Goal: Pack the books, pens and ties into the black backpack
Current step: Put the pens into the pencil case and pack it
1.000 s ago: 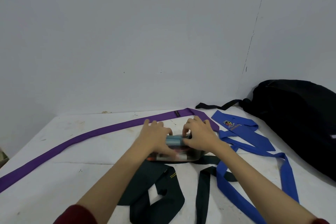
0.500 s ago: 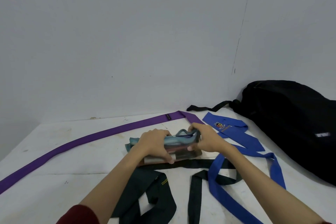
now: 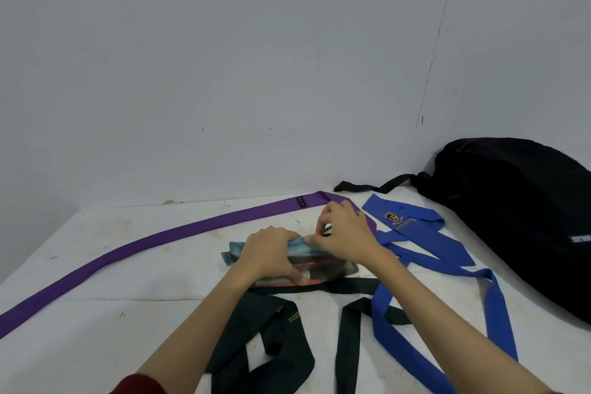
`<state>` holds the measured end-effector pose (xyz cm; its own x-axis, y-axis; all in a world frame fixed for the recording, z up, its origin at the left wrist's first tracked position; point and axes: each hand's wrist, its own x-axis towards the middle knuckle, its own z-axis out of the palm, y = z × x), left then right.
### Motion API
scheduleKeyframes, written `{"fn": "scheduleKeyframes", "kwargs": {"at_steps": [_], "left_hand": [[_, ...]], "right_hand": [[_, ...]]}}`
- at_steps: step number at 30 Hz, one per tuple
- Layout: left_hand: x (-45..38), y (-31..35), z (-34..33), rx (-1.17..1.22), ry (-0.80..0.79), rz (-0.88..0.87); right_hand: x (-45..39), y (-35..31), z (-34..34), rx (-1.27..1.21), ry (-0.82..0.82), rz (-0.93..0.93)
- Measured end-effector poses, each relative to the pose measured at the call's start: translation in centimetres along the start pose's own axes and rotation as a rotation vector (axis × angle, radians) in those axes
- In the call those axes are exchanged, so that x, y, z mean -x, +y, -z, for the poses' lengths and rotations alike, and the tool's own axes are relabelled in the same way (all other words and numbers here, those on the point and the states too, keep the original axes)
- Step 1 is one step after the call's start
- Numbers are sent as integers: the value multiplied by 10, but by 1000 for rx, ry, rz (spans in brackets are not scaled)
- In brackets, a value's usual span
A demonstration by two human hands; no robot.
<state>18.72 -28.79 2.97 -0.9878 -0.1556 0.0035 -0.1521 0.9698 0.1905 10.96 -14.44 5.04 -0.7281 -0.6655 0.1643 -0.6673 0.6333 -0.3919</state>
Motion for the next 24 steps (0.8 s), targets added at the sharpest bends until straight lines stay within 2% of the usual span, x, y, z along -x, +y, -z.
{"fn": "scheduleKeyframes", "kwargs": {"at_steps": [9, 13, 20, 24], "left_hand": [[-3, -2, 1, -4, -7, -12], [-1, -5, 1, 2, -27, -36], [0, -7, 1, 7, -57, -46], [3, -7, 2, 8, -63, -42]], "right_hand": [[10, -9, -26, 33, 252, -151], [14, 6, -17, 238, 291, -124], [18, 37, 12, 294, 364, -125], [19, 35, 8, 376, 496, -43]]}}
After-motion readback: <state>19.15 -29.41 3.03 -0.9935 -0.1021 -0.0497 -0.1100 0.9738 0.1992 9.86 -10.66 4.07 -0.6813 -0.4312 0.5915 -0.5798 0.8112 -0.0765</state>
